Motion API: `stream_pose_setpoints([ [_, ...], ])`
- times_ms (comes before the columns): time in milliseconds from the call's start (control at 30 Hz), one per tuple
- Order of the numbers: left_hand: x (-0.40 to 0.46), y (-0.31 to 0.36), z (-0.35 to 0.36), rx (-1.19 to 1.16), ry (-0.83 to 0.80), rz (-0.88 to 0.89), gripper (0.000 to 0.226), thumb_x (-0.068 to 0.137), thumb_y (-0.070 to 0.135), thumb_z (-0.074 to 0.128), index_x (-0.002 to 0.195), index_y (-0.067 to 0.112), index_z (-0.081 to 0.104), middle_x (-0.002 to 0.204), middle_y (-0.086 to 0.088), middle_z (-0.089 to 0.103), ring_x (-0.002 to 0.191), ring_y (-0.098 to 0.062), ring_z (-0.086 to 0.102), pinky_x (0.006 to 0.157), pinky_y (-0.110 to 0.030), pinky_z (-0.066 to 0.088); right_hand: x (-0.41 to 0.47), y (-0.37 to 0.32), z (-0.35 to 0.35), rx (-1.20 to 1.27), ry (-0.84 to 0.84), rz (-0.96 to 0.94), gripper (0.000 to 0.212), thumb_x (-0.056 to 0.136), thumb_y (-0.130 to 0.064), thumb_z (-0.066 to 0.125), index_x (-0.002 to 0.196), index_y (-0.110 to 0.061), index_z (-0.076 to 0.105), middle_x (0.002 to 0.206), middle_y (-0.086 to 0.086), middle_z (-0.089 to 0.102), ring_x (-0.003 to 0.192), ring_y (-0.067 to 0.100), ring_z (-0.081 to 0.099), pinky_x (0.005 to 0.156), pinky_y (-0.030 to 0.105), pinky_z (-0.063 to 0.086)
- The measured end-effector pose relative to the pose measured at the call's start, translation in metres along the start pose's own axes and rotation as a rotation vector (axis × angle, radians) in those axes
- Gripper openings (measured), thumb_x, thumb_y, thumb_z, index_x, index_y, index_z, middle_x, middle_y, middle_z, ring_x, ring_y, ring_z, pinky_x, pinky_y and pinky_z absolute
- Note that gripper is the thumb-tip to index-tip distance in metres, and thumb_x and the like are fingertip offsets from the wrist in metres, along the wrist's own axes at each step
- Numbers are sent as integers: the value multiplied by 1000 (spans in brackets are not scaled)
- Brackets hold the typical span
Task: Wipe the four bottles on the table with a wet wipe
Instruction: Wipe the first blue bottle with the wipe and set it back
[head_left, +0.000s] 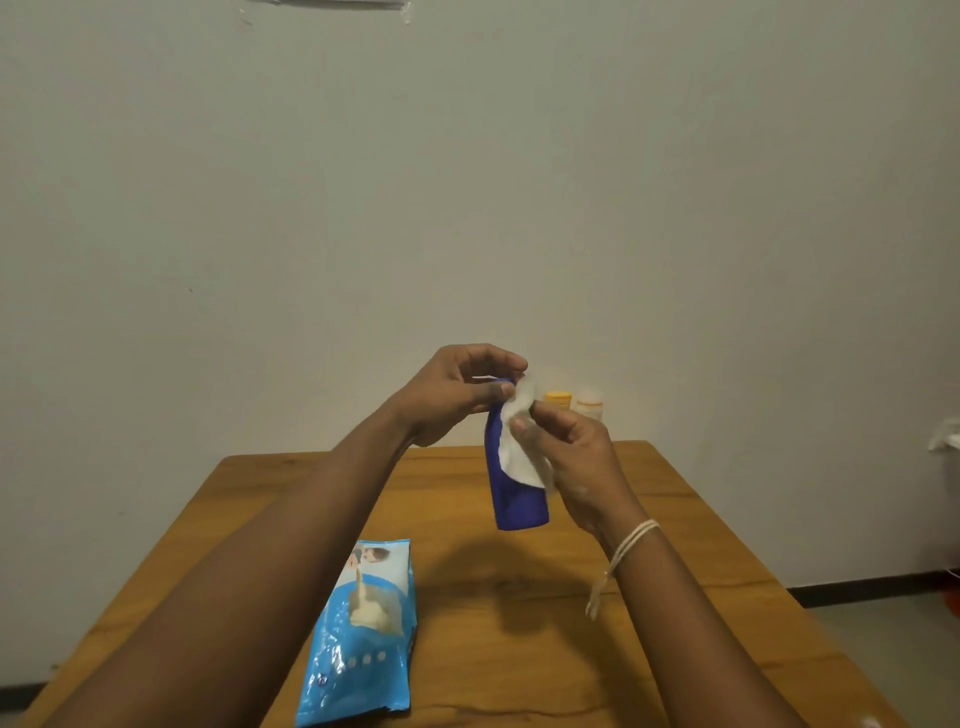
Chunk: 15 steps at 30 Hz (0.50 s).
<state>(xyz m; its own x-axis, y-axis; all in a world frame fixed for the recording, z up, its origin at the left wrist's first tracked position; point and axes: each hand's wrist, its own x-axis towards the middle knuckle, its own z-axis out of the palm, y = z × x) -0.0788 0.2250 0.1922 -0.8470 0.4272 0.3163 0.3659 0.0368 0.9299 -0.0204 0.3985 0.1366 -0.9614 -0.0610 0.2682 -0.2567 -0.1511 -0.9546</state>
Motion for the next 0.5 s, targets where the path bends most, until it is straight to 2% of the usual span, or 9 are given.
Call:
stream_pose_setpoints([
  [100, 6, 6, -2, 24, 202, -1, 14, 91, 0, 69, 102, 7, 72, 104, -12, 72, 99, -28, 71, 83, -36, 60, 5, -7, 3, -110, 41, -88, 33, 88, -25, 73, 121, -19, 72, 107, -3, 77, 94, 13, 72, 73, 27, 60],
  [167, 10, 11, -14, -3, 366, -35, 13, 90, 1, 71, 103, 4, 71, 100, -13, 72, 102, -34, 71, 83, -36, 61, 1, 0, -6, -234, 54, -72, 35, 84, -29, 76, 119, -26, 72, 107, -10, 75, 94, 10, 71, 71, 22, 59],
  [233, 12, 13, -24, -31, 466, -59, 16, 91, 2, 70, 107, 0, 70, 99, -14, 72, 104, -35, 71, 83, -35, 61, -6, 12, -11, -247, 95, -56, 32, 78, -31, 80, 110, -31, 75, 103, -13, 76, 92, 7, 72, 70, 22, 59],
  [367, 11, 9, -23, -15, 550, -120, 20, 92, 6, 70, 112, 2, 69, 106, -14, 71, 104, -31, 70, 82, -32, 61, -7, 31, 6, -93, 332, -36, 41, 76, -27, 84, 115, -21, 74, 103, -7, 76, 91, 12, 72, 71, 31, 63],
  [500, 3, 3, -25, 48, 538, -154, 27, 90, 11, 73, 115, 0, 69, 108, -12, 71, 104, -30, 70, 88, -37, 60, 4, 43, 22, 159, 511, 188, 45, 75, -26, 85, 115, -10, 72, 105, 5, 73, 94, 21, 70, 77, 38, 62],
])
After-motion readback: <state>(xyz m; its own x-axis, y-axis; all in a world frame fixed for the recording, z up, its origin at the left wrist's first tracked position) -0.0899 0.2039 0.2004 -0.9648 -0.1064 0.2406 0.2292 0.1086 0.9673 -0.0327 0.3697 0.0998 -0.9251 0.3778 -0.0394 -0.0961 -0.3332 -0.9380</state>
